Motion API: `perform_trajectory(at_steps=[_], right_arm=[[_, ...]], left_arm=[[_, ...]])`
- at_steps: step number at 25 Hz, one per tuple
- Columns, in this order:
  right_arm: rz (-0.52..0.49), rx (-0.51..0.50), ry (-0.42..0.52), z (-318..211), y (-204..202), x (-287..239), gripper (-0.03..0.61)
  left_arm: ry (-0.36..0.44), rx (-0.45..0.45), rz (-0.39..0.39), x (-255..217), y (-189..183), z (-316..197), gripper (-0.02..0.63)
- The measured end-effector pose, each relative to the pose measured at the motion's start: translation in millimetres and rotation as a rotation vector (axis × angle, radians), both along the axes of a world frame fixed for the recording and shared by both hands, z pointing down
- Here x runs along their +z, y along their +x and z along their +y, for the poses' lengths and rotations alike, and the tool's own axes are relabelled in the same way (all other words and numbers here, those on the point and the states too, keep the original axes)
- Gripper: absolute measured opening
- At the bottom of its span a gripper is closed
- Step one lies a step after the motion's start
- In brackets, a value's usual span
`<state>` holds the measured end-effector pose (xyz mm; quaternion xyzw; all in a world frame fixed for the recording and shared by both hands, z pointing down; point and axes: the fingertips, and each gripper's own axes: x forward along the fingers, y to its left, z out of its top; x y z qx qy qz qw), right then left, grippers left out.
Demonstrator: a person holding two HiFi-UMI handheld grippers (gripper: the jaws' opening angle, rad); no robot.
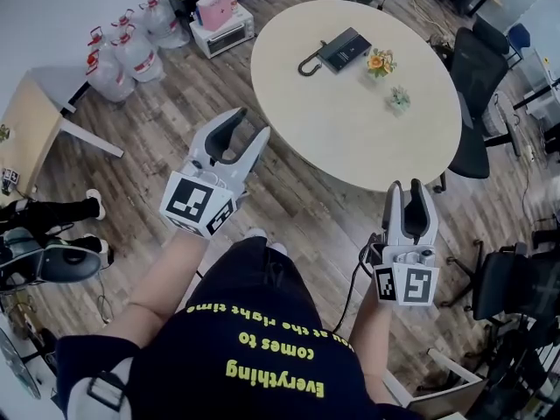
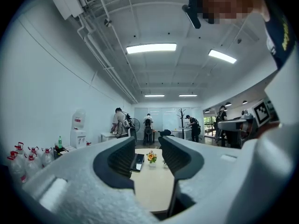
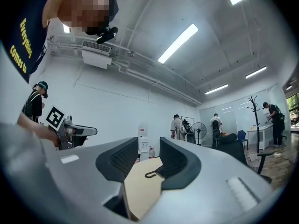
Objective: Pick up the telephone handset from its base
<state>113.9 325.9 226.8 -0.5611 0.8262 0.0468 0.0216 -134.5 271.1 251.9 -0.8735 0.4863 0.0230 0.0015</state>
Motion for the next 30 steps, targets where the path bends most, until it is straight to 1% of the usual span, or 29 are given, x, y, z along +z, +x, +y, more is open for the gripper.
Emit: perform_trajectory(at_steps=[4,8,11,15,20,23,27,30], right_arm=[[-0.014,-0.013,-0.012,-6.0,3.7,5.1,0.166],[-0.016,-0.028,-0.031,-18.6,5.3,14.1,0.175],[-0.037,-0.028,-0.031,-37.3,7.4,18.0,0.176],[-0.031,-0.016,-0.031,-70.6,5.4,19.0,0.178],[-0.034,0.016,-0.027,-128.1,-2.1,15.6,0.178],[-0.056,0.054,-0.004,-158.3,-1.5,10.6,0.173],[-0.058,0.112,-0.011,-188.9,2.8,13.9,0.173],[-0.057,0.138,-0.024,-207.5,3.2,19.5,0.175]], left_arm=[[-0.002,-0.015,-0.009,0.6,4.5,-2.4,0.206],[-0.002,-0.034,-0.01,4.3,5.8,-14.9,0.207],[0.004,-0.048,-0.014,8.2,5.0,-35.4,0.207],[-0.003,-0.021,-0.013,13.4,8.7,-74.8,0.207],[-0.015,0.024,0.003,15.4,6.8,-141.4,0.21],[0.002,0.051,-0.004,11.9,2.7,-182.8,0.212],[0.048,0.068,0.015,-1.5,-3.9,-229.6,0.21],[0.053,0.085,0.009,-0.1,-0.6,-255.3,0.212]])
